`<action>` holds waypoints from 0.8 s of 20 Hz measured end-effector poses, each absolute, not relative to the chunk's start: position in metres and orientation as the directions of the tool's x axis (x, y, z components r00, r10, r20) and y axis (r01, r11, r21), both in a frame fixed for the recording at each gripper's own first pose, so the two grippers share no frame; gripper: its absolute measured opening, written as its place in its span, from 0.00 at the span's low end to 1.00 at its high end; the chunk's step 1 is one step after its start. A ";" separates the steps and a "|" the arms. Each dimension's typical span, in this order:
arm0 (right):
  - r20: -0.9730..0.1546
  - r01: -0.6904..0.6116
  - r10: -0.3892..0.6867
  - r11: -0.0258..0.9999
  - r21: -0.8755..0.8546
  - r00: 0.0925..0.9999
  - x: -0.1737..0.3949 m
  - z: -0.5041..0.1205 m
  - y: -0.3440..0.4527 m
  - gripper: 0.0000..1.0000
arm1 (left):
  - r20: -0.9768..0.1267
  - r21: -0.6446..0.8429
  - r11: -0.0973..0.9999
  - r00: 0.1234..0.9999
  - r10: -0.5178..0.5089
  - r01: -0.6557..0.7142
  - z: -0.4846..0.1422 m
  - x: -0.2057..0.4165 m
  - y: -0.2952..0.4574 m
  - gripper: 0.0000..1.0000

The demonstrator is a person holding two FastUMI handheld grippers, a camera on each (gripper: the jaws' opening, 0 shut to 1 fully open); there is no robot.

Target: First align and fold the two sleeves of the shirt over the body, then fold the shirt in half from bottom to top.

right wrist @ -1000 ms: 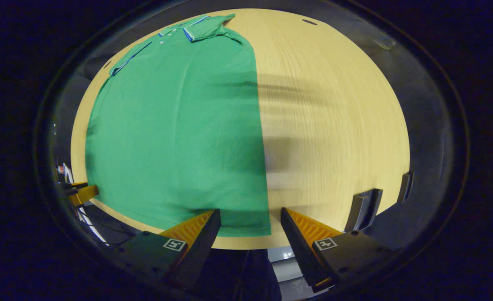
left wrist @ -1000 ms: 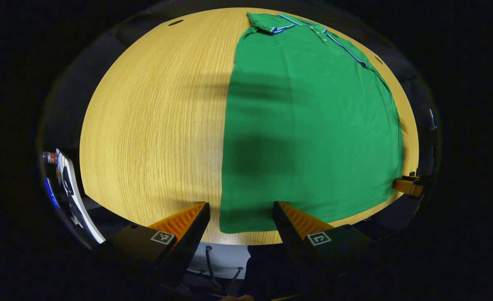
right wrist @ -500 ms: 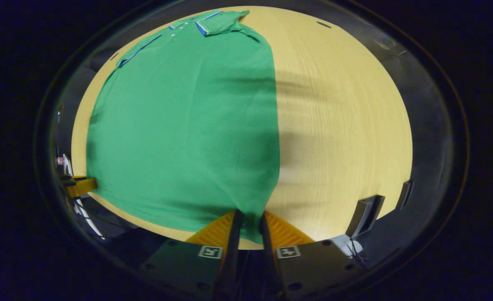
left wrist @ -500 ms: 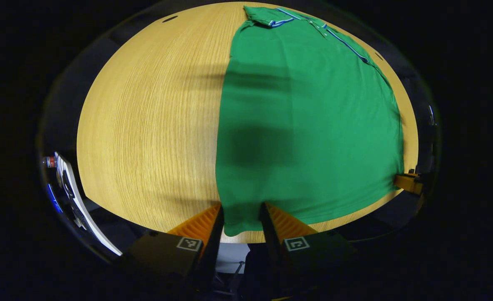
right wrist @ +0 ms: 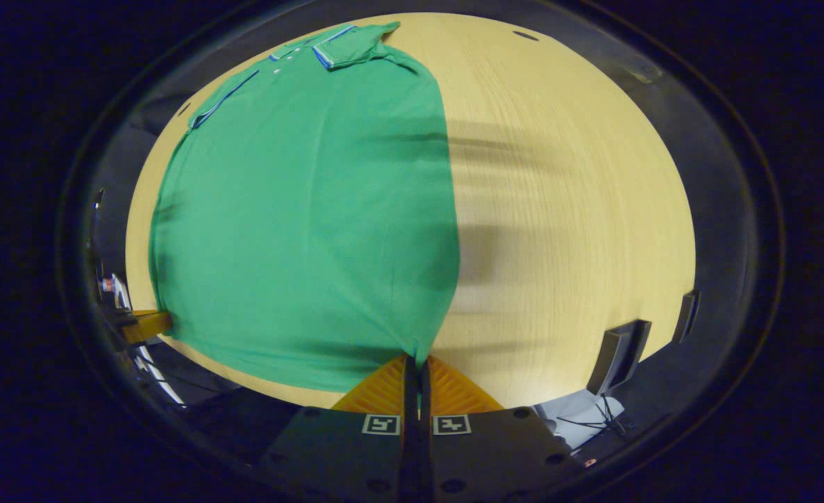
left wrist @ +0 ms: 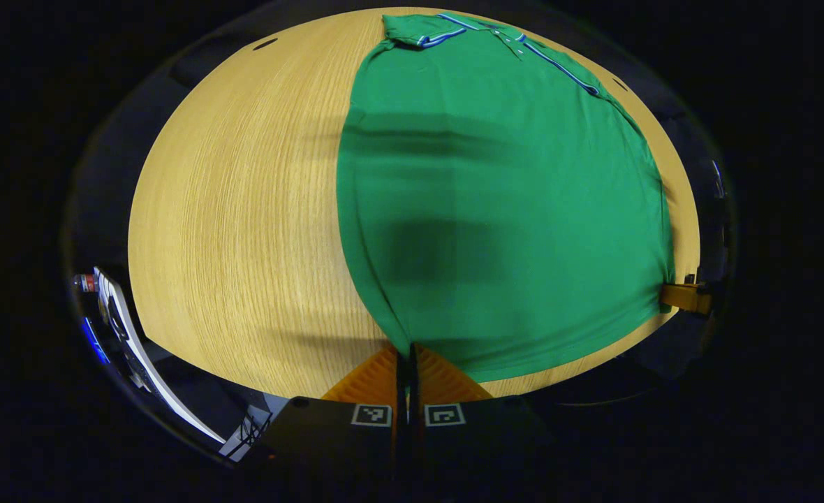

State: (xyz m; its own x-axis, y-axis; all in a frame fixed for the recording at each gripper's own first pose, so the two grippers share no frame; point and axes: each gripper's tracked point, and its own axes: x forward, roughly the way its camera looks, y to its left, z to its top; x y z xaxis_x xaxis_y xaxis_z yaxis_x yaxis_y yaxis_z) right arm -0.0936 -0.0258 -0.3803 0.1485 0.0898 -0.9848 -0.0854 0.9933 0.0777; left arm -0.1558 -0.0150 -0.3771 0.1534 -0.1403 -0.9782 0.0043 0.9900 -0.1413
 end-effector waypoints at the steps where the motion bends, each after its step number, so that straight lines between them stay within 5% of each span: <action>1: -0.985 -0.086 0.088 0.993 0.076 0.151 -0.094 -0.380 -0.026 0.02 | -0.976 -0.154 0.988 0.154 -0.152 -0.004 -0.377 -0.156 -0.015 0.03; 8: -0.974 -0.074 0.118 0.992 0.106 0.191 -0.094 -0.373 -0.021 0.02 | -0.959 -0.195 0.981 0.211 -0.191 0.000 -0.365 -0.158 -0.016 0.03; 16: -0.883 -0.157 0.202 0.976 0.148 0.423 -0.064 -0.282 -0.006 0.02 | -0.888 -0.151 0.987 0.429 -0.163 0.062 -0.295 -0.113 -0.007 0.03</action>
State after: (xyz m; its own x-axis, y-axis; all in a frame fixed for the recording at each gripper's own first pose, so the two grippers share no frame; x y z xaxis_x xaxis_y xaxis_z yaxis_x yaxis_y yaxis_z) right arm -0.0636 -0.0058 -0.2819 0.4229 0.2018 -0.8834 -0.1568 0.9765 0.1480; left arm -0.1134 -0.0072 -0.2953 0.4290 -0.1631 -0.8885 0.0623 0.9866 -0.1510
